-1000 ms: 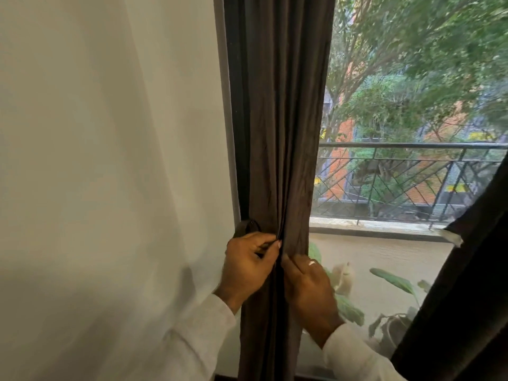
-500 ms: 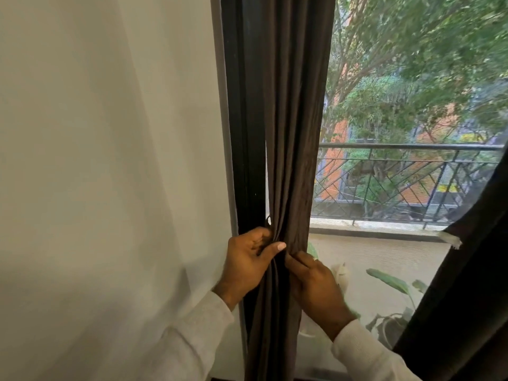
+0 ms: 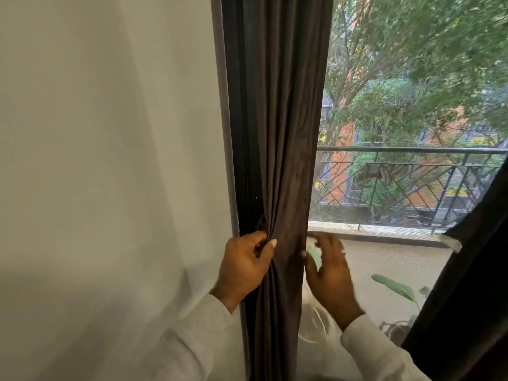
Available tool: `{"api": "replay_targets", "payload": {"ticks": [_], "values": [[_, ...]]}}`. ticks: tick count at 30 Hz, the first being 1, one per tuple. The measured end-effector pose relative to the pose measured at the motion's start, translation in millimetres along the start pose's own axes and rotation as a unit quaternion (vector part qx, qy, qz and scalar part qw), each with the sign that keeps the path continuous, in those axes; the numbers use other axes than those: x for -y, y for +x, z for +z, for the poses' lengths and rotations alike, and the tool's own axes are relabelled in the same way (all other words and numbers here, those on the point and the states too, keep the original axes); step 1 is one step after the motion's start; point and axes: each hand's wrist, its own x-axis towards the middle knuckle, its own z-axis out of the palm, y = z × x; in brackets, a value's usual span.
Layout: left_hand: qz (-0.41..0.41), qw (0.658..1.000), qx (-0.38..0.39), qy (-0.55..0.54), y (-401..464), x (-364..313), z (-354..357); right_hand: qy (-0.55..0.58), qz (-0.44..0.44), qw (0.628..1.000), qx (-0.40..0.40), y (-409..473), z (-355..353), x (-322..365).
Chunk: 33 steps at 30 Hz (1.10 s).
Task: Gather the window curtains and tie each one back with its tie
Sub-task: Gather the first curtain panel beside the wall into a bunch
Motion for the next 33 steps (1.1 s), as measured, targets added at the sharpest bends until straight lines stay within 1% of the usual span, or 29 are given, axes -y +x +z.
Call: {"api": "replay_targets", "payload": {"ticks": [1, 3, 4, 8, 12, 14, 16, 18, 19, 21, 23, 25, 27, 30, 32, 33], "values": [[0.003, 1.000, 0.006, 0.000, -0.5, -0.2, -1.2, 0.055, 0.046, 0.997, -0.019, 7.5, -1.0, 3.8], [0.003, 1.000, 0.016, 0.004, -0.4, -0.3, -1.6, 0.153, 0.115, 0.981, 0.010, 20.5, 1.6, 10.8], [0.007, 1.000, 0.019, 0.006, 0.6, 0.4, -1.9, 0.180, 0.133, 0.974, 0.025, 24.4, 4.6, 10.9], [0.005, 0.999, 0.036, -0.008, 3.5, 2.7, -6.4, 0.231, 0.165, 0.959, 0.013, 26.0, 14.9, 6.1], [-0.002, 0.999, 0.036, -0.003, 3.8, 7.1, -10.2, 0.278, 0.182, 0.943, 0.007, 14.2, 12.9, 2.3], [-0.003, 0.999, 0.034, 0.003, 3.9, 9.1, -11.0, 0.259, 0.187, 0.947, -0.034, 4.5, 11.6, 7.5], [-0.009, 1.000, 0.023, 0.004, 1.7, 13.0, -10.7, 0.258, 0.179, 0.944, -0.103, -4.2, 10.0, 20.6], [-0.020, 1.000, 0.012, 0.000, -1.5, 14.2, -9.2, 0.261, 0.151, 0.942, -0.150, -10.7, 6.9, 35.3], [-0.022, 1.000, 0.009, -0.007, -2.5, 13.2, -8.4, 0.237, 0.122, 0.951, -0.159, -14.4, 6.2, 38.9], [-0.018, 1.000, 0.008, -0.017, -3.5, 9.1, -7.2, 0.130, 0.041, 0.978, -0.155, -21.5, 6.8, 37.2], [-0.007, 1.000, 0.020, -0.018, -3.4, 5.0, -6.2, 0.011, -0.039, 0.992, -0.118, -26.7, 10.9, 30.4], [-0.005, 0.999, 0.035, -0.018, -4.7, 4.3, -3.8, -0.048, -0.099, 0.992, -0.060, -29.8, 17.8, 26.6], [-0.008, 0.999, 0.042, -0.020, -6.4, 2.9, -0.9, -0.089, -0.138, 0.986, -0.034, -34.3, 25.5, 28.2], [-0.027, 0.997, 0.057, -0.047, -7.0, 0.8, 0.8, -0.106, -0.144, 0.984, -0.008, -38.0, 30.9, 26.8], [-0.047, 0.996, 0.062, -0.046, -4.3, 1.0, -1.1, -0.089, -0.171, 0.981, 0.028, -39.3, 27.6, 23.4], [-0.045, 0.997, 0.056, -0.033, -2.9, 1.4, -3.0, -0.074, -0.187, 0.978, 0.046, -38.7, 24.2, 22.0]]}}
